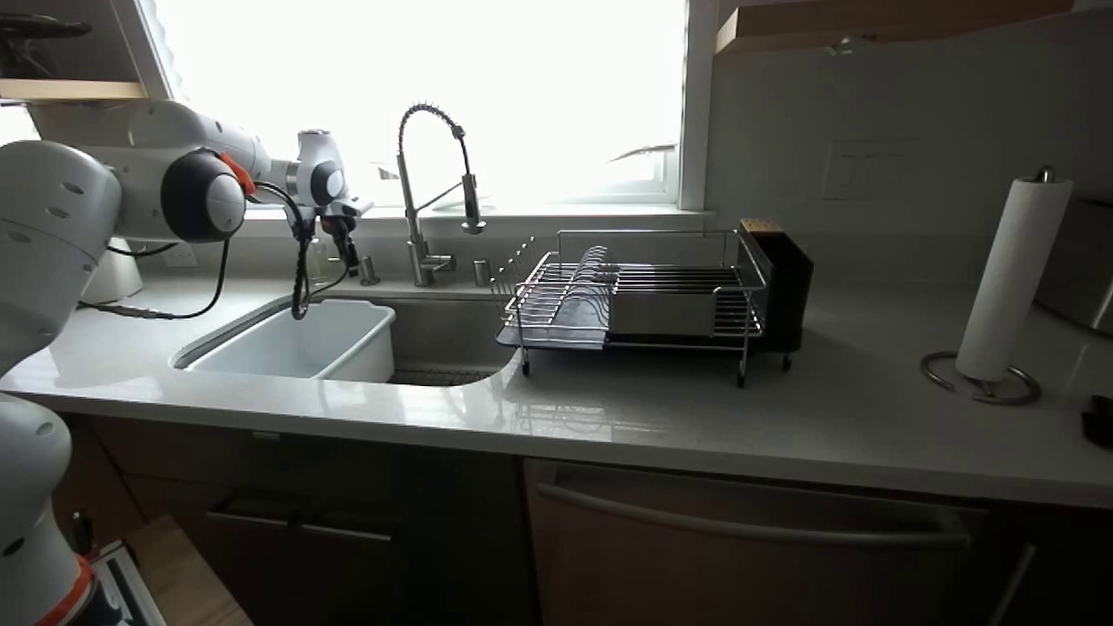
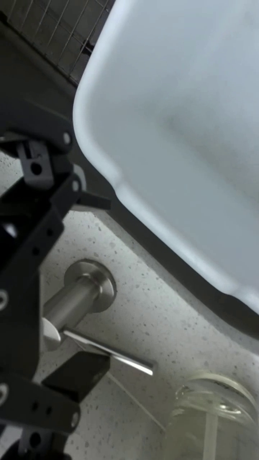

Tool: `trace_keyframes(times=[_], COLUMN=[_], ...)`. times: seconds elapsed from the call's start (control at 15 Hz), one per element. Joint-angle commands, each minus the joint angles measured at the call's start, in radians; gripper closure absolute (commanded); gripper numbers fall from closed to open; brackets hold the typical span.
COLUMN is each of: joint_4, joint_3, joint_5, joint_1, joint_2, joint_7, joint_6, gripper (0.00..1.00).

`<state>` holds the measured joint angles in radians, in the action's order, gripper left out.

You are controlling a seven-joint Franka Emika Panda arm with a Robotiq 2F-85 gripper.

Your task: Rotate the sink soap dispenser anticlockwise once and press it downwards from the top

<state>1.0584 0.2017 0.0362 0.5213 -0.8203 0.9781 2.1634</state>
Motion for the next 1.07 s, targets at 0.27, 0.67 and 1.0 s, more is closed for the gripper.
trace_keyframes(times=[0.27,0.67,1.0], joint_4=[-0.019,-0.019,-0.008], joint_3=[0.007,0.008,0.025], joint_5=[-0.006,-0.012,-0.032], joint_1=[0.000,0.001,-0.009], joint_2=[-0.008,-0.010,-0.013], joint_7=[-0.004,0.007,-0.011], joint_6=[-0.026,-0.032,-0.025], gripper=[0.00,0.00,0.00])
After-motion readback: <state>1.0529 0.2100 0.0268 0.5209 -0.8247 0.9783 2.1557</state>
